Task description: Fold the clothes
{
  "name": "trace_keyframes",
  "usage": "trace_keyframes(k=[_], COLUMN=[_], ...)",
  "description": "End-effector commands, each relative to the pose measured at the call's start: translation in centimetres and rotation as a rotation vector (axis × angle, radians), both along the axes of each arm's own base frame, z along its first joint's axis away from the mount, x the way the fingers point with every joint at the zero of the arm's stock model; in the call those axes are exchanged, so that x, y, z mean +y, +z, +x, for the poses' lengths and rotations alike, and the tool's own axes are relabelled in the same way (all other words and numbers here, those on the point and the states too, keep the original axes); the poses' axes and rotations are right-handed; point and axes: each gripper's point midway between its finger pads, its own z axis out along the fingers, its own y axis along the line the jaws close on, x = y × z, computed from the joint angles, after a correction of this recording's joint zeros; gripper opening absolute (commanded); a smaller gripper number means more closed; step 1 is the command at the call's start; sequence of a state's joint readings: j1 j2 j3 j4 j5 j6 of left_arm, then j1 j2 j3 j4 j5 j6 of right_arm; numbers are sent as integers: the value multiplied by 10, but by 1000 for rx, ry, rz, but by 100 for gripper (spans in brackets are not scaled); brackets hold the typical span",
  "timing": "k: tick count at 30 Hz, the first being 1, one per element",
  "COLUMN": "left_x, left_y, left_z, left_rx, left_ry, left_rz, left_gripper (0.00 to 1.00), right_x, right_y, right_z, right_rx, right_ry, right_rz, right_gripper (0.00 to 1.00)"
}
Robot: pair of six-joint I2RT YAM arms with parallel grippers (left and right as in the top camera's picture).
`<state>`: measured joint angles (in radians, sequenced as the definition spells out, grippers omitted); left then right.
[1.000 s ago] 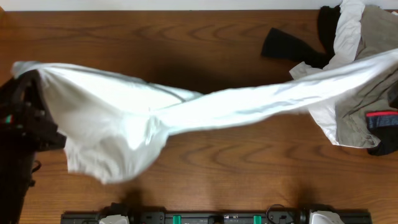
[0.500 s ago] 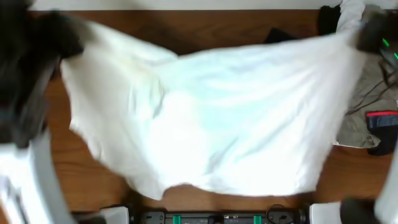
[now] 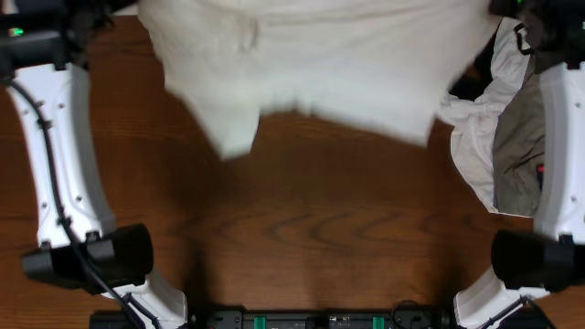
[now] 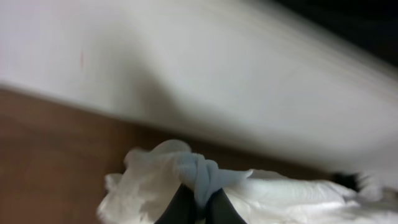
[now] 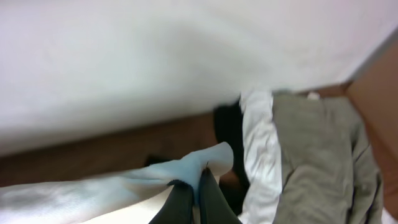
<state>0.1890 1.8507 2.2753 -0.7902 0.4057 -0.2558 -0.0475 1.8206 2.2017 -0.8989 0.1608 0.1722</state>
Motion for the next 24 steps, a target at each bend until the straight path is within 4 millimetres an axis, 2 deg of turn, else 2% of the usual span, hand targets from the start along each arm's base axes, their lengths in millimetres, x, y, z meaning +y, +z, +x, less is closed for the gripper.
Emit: trace_keyframes(k=[1,3,6,9,10,13,17,19,24], left_x=[-14,-18,-23,-30,-29,-20,-1,2,-1], left_y=[100,104,78,28,3,-61,-127,-160,-217], left_z=[-54,-69,-89,-107,-116,-139,-157,-160,-174], left_rx=[-225,-208,-77,126,236,527,817,921,1107], left_ry=[-88,-96,-100,-141,-140,-106,-37,-38,-60], left_rz=[-2,-11,-31,-1,5,9,44,36,-6], left_gripper=[6,6,6,6,6,6,6,6,6], right_x=[-4,-4,-4,-6,-7,-6,-5,-4,-5], right_y=[67,63,35,0,-14,-48,-92,-119,-171], right_z=[-36,-45,-62,-80,-88,-104,-126,-139,-163], right_rx=[-149,-117,17,176,241,395,578,683,869], right_ry=[-29,-30,-36,-51,-56,-55,-53,-51,-55], right_rz=[-3,-3,-1,-6,-8,-5,0,3,-2], right_gripper=[1,1,1,1,1,1,1,1,1])
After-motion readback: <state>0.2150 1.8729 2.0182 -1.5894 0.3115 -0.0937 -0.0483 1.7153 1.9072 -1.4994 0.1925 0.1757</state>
